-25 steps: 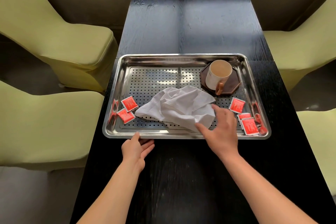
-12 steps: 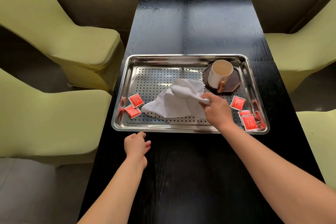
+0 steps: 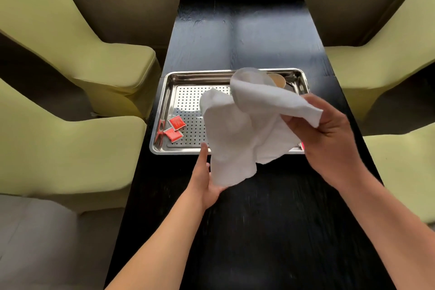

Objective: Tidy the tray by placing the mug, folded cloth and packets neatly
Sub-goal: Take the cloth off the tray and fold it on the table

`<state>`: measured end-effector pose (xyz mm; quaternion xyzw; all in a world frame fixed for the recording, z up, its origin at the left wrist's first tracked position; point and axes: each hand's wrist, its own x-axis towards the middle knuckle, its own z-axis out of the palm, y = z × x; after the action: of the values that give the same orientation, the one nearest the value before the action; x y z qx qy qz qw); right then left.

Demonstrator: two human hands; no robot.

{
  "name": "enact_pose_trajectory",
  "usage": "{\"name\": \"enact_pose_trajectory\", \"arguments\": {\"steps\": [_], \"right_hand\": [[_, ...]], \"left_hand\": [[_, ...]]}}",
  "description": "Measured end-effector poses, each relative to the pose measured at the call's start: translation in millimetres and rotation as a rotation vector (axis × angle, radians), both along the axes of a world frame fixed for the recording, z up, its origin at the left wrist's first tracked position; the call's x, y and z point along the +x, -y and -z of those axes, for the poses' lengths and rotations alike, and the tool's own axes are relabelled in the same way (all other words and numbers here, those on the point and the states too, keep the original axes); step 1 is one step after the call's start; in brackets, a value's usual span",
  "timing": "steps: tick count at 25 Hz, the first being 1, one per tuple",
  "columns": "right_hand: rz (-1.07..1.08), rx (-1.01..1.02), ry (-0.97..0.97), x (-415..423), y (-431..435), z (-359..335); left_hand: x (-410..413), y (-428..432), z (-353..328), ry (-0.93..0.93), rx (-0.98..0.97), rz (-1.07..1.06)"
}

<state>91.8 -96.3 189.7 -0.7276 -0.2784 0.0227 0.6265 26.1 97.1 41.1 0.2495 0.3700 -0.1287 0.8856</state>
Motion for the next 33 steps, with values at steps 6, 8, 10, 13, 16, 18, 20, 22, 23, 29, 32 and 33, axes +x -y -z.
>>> {"name": "enact_pose_trajectory", "arguments": {"steps": [6, 8, 10, 13, 16, 18, 20, 22, 23, 29, 32, 33], "right_hand": [[0.061, -0.008, -0.319, -26.4, 48.9, 35.6], [0.210, -0.153, -0.423, -38.8, 64.9, 78.1], [0.351, -0.336, -0.548, -55.9, 79.9, 127.7], [0.455, -0.527, -0.809, -90.3, 94.7, 181.7], [0.501, -0.524, -0.880, -111.5, 99.8, 196.7], [0.497, -0.677, -0.664, -127.2, 98.1, 195.6], [0.405, -0.907, -0.254, -150.3, 89.0, 194.2], [0.285, -1.115, 0.027, -171.0, 73.4, 193.9], [0.246, -1.203, 0.074, -176.0, 66.1, 195.6], [0.215, -1.189, -0.275, -150.2, 69.9, 198.7], [0.398, -0.775, -0.638, -120.7, 94.0, 184.2], [0.456, -0.560, -0.776, -109.0, 99.1, 175.9]], "left_hand": [[-49.1, -2.1, 8.1, 0.159, 0.065, -0.059], [-77.2, -16.9, 29.3, 0.000, 0.448, -0.165], [-109.4, -27.6, 45.4, -0.235, 0.752, -0.164], [-147.2, -29.3, 64.7, -0.457, 0.820, -0.134], [-163.3, -20.1, 75.8, -0.511, 0.677, -0.023], [-170.9, -10.9, 78.1, -0.510, 0.628, -0.005], [-178.4, -4.7, 80.6, -0.519, 0.685, -0.009], [-180.8, -2.7, 78.7, -0.527, 0.738, -0.058], [-180.7, -2.8, 75.5, -0.517, 0.749, -0.079], [-183.3, -22.1, 53.7, -0.430, 0.954, -0.174], [-184.0, -35.5, 51.2, -0.464, 1.150, -0.129], [-183.3, -39.7, 51.0, -0.466, 1.251, -0.069]]}}
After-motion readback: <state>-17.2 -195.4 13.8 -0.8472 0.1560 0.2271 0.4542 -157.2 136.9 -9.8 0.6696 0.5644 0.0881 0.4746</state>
